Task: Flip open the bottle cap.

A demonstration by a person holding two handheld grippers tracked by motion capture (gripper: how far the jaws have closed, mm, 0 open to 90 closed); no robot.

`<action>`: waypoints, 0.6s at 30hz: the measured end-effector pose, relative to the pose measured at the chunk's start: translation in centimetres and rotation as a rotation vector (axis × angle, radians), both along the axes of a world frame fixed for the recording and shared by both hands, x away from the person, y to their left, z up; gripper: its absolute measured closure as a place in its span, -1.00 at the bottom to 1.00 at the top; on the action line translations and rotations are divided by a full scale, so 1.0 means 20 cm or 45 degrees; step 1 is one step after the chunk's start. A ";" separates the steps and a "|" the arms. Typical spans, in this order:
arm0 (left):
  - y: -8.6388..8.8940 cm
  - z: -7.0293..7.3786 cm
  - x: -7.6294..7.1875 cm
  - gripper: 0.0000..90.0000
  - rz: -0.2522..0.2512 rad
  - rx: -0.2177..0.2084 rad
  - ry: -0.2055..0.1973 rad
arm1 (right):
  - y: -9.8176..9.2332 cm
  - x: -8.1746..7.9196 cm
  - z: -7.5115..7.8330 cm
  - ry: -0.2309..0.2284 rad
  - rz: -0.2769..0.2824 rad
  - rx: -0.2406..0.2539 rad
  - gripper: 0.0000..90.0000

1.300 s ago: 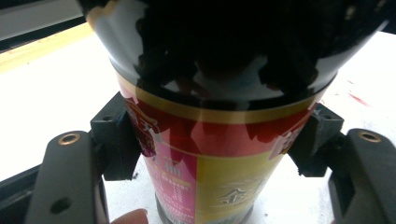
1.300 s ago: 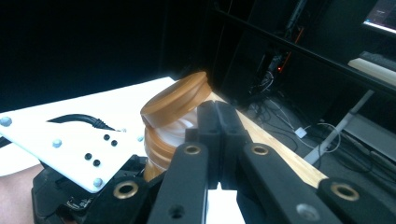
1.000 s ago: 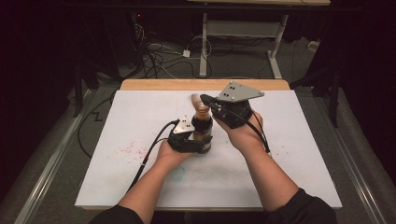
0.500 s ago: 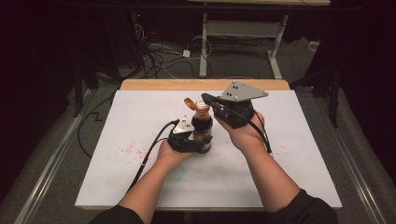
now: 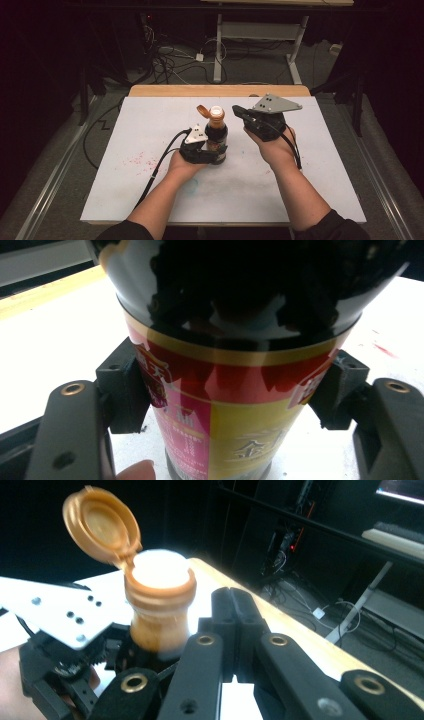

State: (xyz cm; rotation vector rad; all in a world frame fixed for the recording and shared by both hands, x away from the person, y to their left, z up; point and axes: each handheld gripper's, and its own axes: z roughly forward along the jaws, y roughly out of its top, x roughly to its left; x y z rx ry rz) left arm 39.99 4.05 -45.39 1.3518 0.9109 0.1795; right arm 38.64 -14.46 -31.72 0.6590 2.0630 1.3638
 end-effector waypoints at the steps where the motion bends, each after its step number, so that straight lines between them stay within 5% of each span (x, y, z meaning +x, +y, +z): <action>1: 0.00 0.00 0.00 -0.37 0.001 0.000 0.000 | -0.01 0.00 -0.01 0.006 -0.005 0.000 1.00; 16: 0.00 0.00 0.00 -0.39 0.010 -0.013 -0.006 | -0.12 0.07 -0.35 0.152 -0.075 0.004 1.00; 18: 0.00 0.00 0.00 -0.39 0.012 -0.021 -0.002 | -0.14 0.07 -0.39 0.174 -0.083 0.013 0.82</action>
